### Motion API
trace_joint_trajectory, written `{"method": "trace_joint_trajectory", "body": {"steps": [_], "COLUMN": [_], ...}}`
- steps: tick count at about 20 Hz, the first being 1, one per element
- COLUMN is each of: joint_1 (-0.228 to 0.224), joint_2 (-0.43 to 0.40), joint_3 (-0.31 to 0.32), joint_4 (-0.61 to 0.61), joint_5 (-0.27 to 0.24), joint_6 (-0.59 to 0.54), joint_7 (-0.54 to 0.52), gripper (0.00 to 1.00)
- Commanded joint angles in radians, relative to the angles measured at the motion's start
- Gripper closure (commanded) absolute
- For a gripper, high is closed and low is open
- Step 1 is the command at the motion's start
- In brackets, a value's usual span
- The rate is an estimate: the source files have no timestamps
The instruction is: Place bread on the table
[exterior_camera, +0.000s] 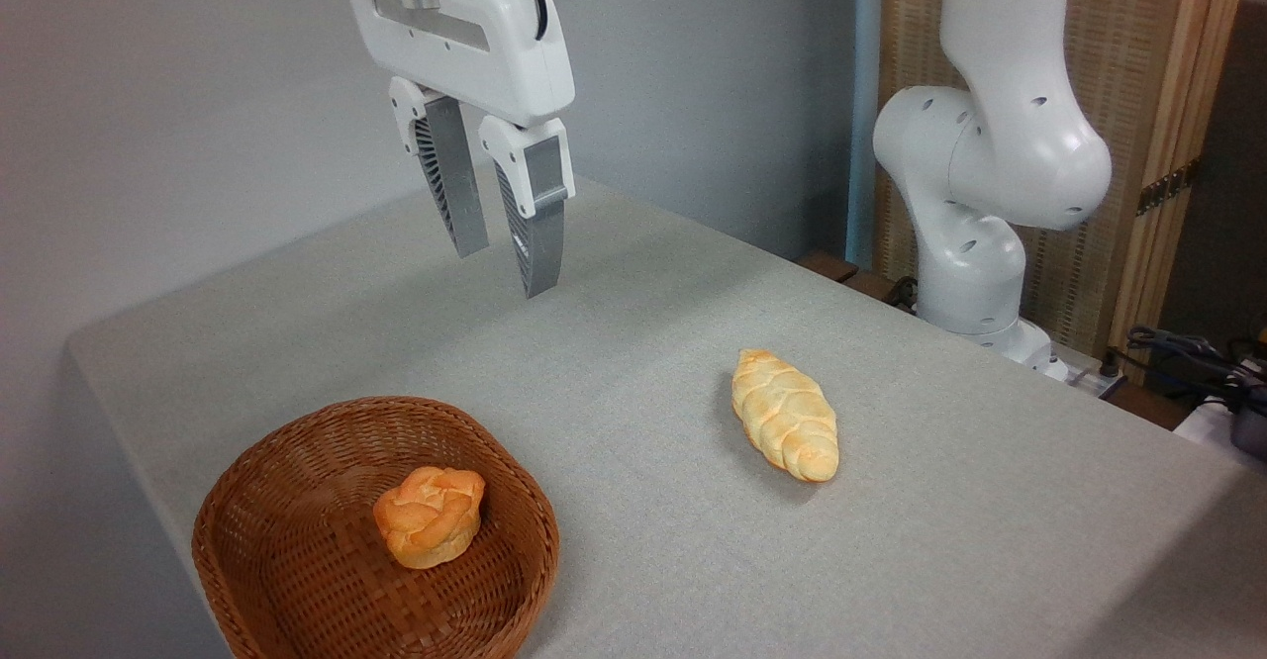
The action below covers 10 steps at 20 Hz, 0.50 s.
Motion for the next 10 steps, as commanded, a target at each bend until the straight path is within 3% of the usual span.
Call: {"method": "trace_joint_trajectory", "body": {"steps": [1, 10], "joint_1": [0.002, 0.001], "joint_2": [-0.011, -0.012], "joint_3": [0.005, 0.005], "joint_4": [-0.007, -0.012], "joint_5": [-0.014, -0.014], "joint_6": [-0.019, -0.016], "joint_7": [-0.003, 0.002], "gripper": [0.00, 0.00]}}
